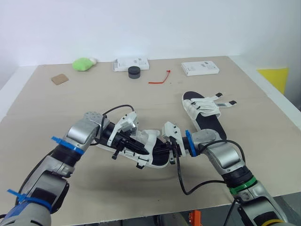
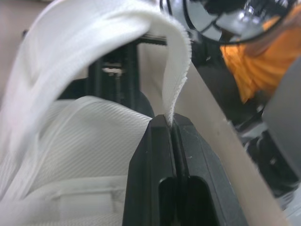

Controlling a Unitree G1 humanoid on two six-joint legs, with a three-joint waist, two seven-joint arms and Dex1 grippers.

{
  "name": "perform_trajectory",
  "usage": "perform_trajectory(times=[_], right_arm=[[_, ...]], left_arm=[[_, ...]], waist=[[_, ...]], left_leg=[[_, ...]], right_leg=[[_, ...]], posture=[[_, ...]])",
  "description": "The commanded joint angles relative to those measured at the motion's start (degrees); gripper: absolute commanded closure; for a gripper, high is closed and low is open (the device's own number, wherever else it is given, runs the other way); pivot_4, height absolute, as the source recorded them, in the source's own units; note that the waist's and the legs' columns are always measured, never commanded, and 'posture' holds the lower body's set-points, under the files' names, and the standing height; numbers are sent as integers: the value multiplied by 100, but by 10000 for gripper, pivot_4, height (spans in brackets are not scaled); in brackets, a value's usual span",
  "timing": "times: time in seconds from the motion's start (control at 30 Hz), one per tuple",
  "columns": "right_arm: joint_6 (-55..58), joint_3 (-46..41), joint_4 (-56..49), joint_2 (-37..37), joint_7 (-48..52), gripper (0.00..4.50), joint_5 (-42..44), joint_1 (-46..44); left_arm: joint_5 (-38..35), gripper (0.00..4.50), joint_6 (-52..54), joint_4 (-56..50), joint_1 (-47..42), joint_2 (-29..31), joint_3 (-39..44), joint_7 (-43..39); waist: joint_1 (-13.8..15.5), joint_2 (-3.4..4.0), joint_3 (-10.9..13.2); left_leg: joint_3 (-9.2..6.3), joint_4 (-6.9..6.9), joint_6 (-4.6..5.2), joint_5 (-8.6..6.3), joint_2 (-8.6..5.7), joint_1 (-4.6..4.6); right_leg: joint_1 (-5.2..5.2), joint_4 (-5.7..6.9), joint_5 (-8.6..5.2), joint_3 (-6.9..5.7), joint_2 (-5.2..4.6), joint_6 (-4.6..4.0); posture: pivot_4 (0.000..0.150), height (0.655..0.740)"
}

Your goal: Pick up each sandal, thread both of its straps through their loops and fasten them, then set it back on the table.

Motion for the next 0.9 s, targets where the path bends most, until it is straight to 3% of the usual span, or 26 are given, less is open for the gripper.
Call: perform_trajectory(times=[0.03,0.33,0.47,0.63,0.9], right_arm=[[151,151,162,-40,-18,45000,-82,148],[145,181,172,-41,-29,45000,-57,131],[131,193,195,-38,-28,45000,-54,102],[120,203,211,-50,-27,45000,-54,107],[137,203,162,-60,-40,45000,-45,154]], left_arm=[[207,44899,-414,-191,364,311,-303,-159],[361,44899,-947,-572,694,459,-235,-111],[121,31960,-539,-639,624,451,-193,-31],[-83,8369,-145,-738,512,362,87,40],[-583,8369,660,-1085,193,757,730,35]], waist=[[0,0,0],[-3,4,-3],[0,4,-3],[12,7,-3],[12,6,0]], left_leg=[[0,0,0,0,0,0],[2,-1,22,-13,3,10],[2,-1,25,-14,4,13],[2,2,24,-14,3,11],[-1,7,24,-14,3,4]], right_leg=[[0,0,0,-1,0,0],[4,0,-9,5,9,-6],[6,1,-10,5,13,-7],[11,1,-9,7,10,-4],[5,4,-7,7,13,-2]], posture=[[1500,7400],[1500,7400],[1500,7400],[1500,7400],[1500,7400]])
